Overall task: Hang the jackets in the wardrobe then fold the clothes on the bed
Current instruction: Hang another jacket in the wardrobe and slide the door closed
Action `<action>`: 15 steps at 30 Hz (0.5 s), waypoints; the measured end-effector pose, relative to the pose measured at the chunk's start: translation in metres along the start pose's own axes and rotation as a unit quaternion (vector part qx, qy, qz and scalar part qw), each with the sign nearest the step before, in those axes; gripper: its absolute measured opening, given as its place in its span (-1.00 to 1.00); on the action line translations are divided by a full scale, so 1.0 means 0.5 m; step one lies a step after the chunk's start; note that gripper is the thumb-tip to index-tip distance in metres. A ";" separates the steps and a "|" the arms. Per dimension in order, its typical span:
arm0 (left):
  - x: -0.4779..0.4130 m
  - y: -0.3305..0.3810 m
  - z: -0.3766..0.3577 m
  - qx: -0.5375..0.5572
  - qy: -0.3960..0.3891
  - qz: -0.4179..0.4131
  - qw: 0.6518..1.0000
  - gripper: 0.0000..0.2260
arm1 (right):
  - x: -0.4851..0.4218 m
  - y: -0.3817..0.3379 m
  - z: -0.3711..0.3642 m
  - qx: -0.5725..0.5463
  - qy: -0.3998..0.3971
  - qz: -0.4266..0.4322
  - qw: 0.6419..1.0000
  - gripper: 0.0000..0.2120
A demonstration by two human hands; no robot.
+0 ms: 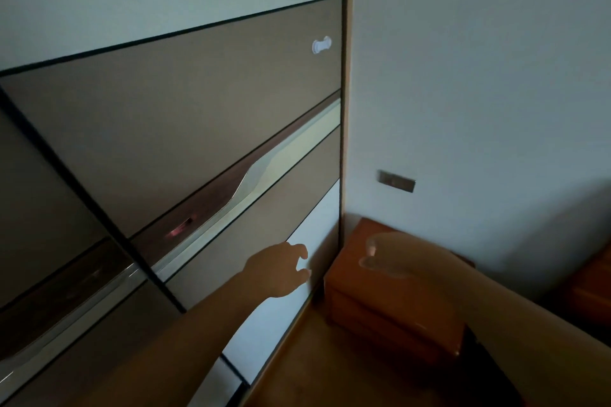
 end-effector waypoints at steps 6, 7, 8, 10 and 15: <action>-0.196 0.013 0.021 -0.032 -0.021 -0.021 0.999 -0.60 | -0.134 0.066 0.080 -0.018 0.025 -0.026 0.999 -0.66; -0.232 0.014 0.036 -0.038 -0.021 -0.023 0.999 -0.59 | -0.158 0.074 0.103 -0.019 0.029 -0.030 0.999 -0.64; -0.266 0.016 0.054 -0.044 -0.020 -0.025 0.999 -0.58 | -0.181 0.082 0.127 -0.018 0.032 -0.031 0.999 -0.63; -0.335 0.024 0.097 -0.062 -0.008 -0.032 0.998 -0.58 | -0.231 0.100 0.179 -0.011 0.049 -0.032 0.998 -0.67; -0.471 0.057 0.205 -0.100 0.038 -0.065 0.992 -0.61 | -0.351 0.125 0.290 -0.009 0.053 -0.018 0.998 -0.62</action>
Point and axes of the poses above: each hand's wrist, its own x-axis away from the middle knuckle, its own z-axis out of the back of the hand, y = z × x, the point moved 9 cm from there along -x, towards the middle knuckle, and after that the axes turned 3 degrees about y, right-handed, at the moved point
